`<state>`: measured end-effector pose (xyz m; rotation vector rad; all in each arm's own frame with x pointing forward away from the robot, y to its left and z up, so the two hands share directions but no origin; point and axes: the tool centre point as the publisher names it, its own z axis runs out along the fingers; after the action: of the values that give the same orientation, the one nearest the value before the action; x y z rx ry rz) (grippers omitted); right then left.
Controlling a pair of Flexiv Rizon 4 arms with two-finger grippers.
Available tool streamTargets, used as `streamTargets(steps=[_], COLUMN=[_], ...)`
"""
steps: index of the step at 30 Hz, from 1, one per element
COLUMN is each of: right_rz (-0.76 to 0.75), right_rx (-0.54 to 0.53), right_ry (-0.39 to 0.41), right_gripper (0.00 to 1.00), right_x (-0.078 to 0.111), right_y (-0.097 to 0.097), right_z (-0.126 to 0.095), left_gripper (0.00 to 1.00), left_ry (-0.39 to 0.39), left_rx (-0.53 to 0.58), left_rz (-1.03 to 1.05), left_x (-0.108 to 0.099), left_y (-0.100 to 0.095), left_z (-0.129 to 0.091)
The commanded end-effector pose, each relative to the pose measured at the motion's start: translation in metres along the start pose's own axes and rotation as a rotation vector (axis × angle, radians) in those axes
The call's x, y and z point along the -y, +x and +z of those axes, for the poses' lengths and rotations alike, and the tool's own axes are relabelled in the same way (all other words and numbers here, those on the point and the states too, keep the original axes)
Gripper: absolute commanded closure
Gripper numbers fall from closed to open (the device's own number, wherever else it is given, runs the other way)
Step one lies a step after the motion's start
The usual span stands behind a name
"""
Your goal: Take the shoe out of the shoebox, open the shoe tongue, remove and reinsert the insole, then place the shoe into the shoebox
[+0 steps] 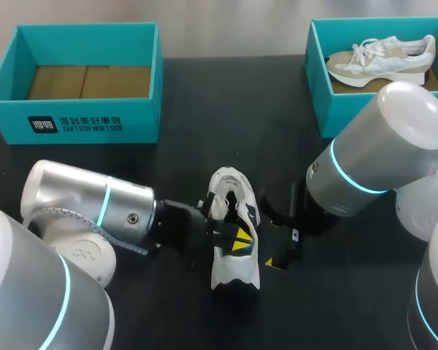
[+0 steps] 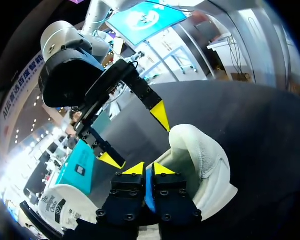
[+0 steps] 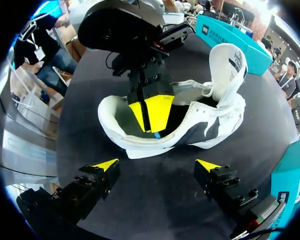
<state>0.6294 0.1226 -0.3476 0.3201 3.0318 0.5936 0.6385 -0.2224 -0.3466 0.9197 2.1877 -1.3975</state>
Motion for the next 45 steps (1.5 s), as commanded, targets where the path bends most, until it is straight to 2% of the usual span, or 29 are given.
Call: streamTargets(steps=[1,5,11,20,25,30,37,45], right_rz=[0.001,0.001,0.001,0.001,0.001,0.018,0.017,-0.011], right_rx=[0.003,0.003,0.003,0.003,0.003,0.008,0.010,-0.025], right_ry=[0.001,0.001,0.001,0.001,0.001,-0.059,-0.105,-0.076], right_gripper=[0.00,0.00,0.00,0.00,0.00,0.00,0.00,0.00], right_x=[0.000,0.000,0.000,0.000,0.000,0.011,0.044,0.070], right_y=[0.002,0.002,0.002,0.002,0.002,-0.004,-0.006,-0.011], right_z=[0.001,0.001,0.001,0.001,0.001,-0.026,-0.061,-0.084], left_gripper=[0.75,0.71,0.71,0.68,0.67,0.66,0.73,0.72], left_ry=[-0.001,0.004,0.013,0.062,0.077,0.098,0.124,0.129], left_rx=[-0.014,-0.015,-0.030,-0.129,-0.183,-0.241,-0.359,-0.527], left_rz=[-0.005,-0.016,-0.030,-0.013,0.011,0.052,0.125,0.225], left_x=[0.008,0.013,0.020,0.035,0.040,0.037,0.041,0.048], left_y=[-0.002,-0.005,-0.011,-0.012,-0.012,-0.021,-0.030,-0.044], left_z=[-0.015,-0.025,-0.033,-0.036,-0.046,-0.061,-0.079,-0.091])
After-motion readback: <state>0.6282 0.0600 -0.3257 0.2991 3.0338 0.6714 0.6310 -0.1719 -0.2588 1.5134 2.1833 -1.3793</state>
